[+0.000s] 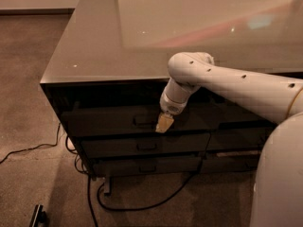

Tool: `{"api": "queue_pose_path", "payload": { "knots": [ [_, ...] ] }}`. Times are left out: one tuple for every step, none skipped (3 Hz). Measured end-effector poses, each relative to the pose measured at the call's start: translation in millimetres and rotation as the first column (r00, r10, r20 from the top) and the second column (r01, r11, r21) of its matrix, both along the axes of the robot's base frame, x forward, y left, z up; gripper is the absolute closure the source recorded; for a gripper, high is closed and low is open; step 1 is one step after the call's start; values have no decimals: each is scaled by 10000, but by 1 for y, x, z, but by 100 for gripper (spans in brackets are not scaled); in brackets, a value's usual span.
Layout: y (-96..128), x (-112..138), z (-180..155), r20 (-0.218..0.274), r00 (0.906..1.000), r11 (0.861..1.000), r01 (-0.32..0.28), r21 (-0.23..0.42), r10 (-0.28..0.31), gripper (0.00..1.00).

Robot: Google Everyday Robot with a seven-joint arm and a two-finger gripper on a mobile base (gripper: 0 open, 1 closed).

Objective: Open top drawer

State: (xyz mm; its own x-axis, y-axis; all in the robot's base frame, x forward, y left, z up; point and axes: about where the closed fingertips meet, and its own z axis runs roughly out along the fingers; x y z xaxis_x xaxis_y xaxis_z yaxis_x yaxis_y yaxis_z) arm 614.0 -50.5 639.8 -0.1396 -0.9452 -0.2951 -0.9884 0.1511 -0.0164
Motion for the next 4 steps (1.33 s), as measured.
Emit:
{"api": "queue_pose_path", "payload": {
  "knots": [
    [0,0,3,0,10000,10000,0,0,0,65],
    [0,0,3,-1,10000,10000,0,0,0,62],
    [0,0,3,-1,10000,10000,0,0,0,39],
    [0,0,3,-1,10000,10000,-2,0,2,16]
  ]
}}
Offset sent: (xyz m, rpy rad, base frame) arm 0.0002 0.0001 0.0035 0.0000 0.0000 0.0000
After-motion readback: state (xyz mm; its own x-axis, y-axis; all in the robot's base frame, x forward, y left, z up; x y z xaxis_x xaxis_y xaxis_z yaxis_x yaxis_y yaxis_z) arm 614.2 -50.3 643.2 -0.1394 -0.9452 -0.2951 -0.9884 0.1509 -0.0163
